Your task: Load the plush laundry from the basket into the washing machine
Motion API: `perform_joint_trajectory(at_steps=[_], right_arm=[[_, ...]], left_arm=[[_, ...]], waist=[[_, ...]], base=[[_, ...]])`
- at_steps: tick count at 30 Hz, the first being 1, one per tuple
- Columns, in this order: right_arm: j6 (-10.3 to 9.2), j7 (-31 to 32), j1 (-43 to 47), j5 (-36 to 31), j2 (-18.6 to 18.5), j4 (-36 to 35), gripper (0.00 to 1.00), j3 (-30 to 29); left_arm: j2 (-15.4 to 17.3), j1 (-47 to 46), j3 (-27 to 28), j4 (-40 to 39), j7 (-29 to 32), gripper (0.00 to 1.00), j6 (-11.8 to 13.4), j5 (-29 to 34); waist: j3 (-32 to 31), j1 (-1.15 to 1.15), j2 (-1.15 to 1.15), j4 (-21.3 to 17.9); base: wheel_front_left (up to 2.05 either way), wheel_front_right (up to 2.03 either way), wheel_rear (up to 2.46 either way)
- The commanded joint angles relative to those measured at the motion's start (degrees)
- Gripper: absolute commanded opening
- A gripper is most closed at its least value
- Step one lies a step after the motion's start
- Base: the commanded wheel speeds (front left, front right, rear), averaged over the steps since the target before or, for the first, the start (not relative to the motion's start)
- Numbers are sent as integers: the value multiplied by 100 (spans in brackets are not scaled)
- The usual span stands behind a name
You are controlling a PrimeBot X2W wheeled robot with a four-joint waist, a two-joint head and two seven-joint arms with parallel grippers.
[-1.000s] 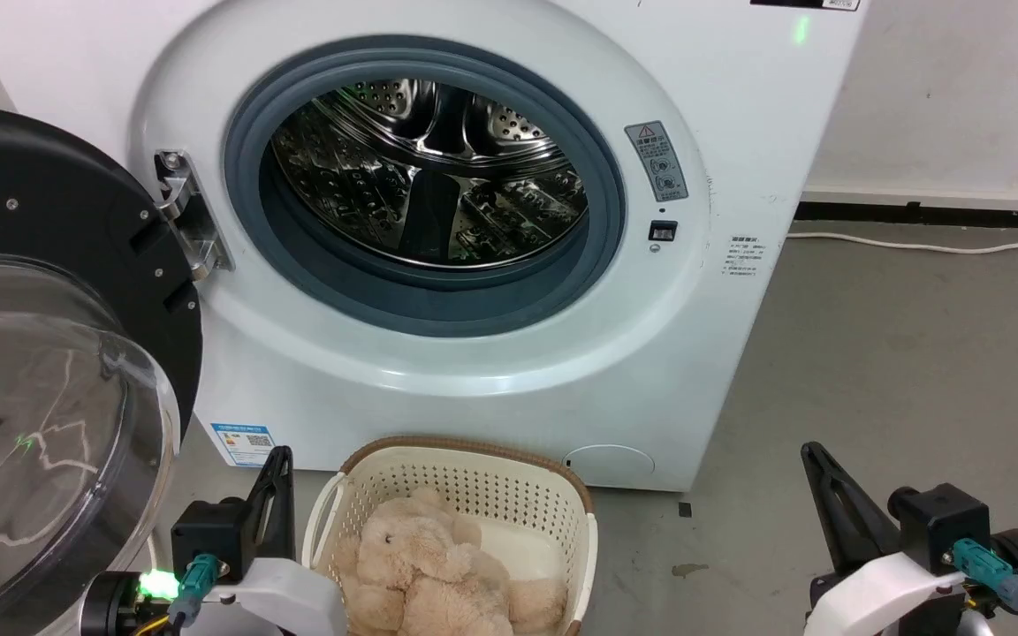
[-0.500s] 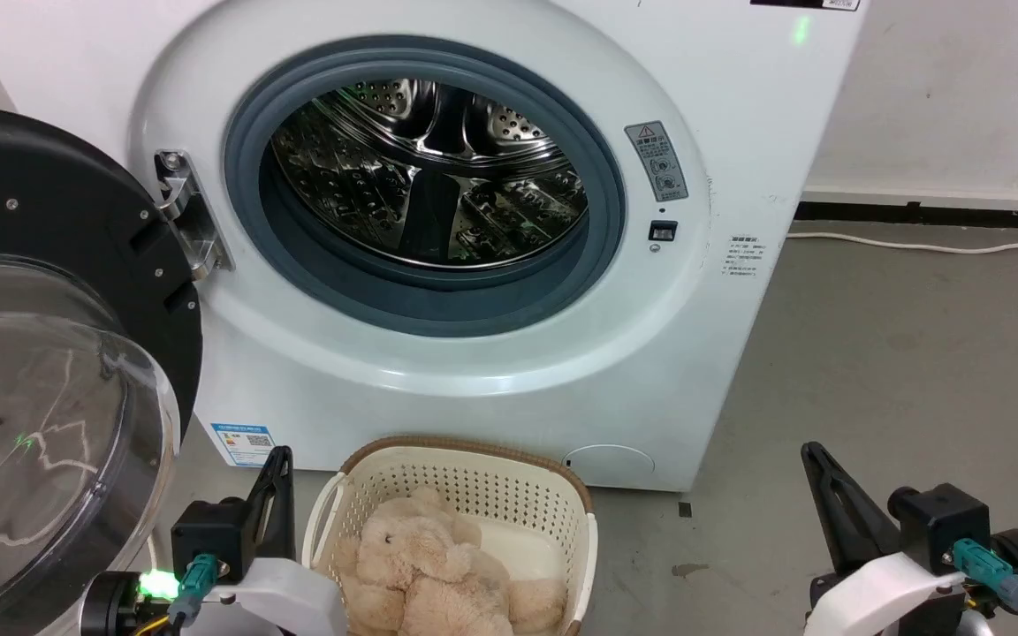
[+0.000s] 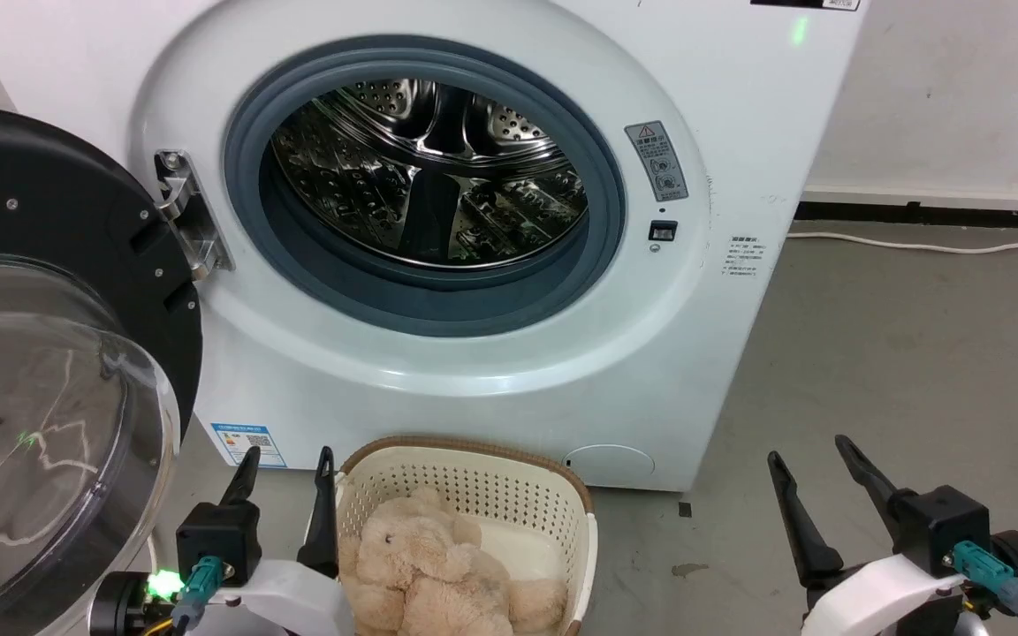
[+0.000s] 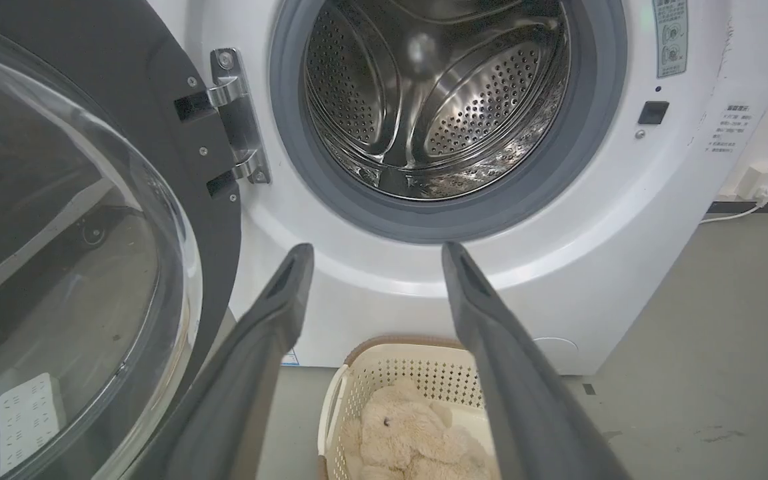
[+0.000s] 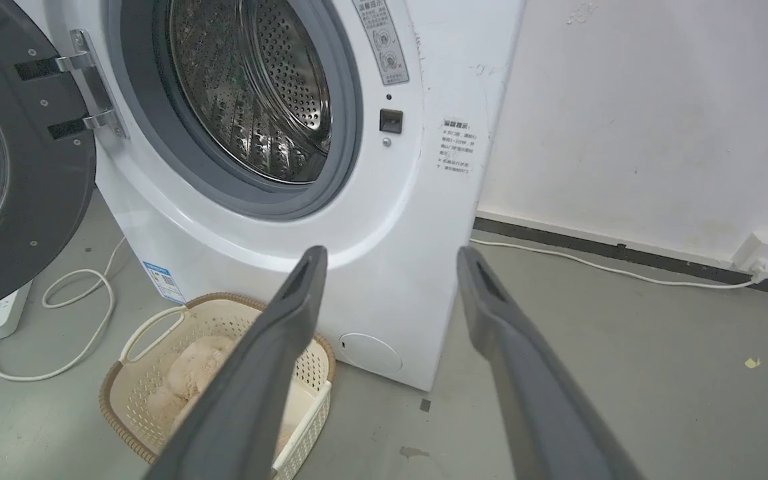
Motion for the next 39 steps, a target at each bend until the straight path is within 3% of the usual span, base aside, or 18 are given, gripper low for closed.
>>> perform_joint_trajectory(at_steps=[1, 19, 39], right_arm=[[0, -51, 49, 88, -1, 12, 100, 24], [1, -273, 11, 402, -2, -63, 100, -21], [2, -517, -205, 907, -4, -327, 100, -239]], left_arm=[[0, 21, -30, 9, -50, 100, 22, -60], [0, -345, -306, 360, -170, 100, 31, -405], [36, -1695, -821, 1908, 315, 100, -5, -753]], waist=[[2, 0, 0, 1], [343, 0, 0, -48], [1425, 0, 0, -261]], base=[[0, 0, 0], [0, 0, 0], [0, 0, 0]])
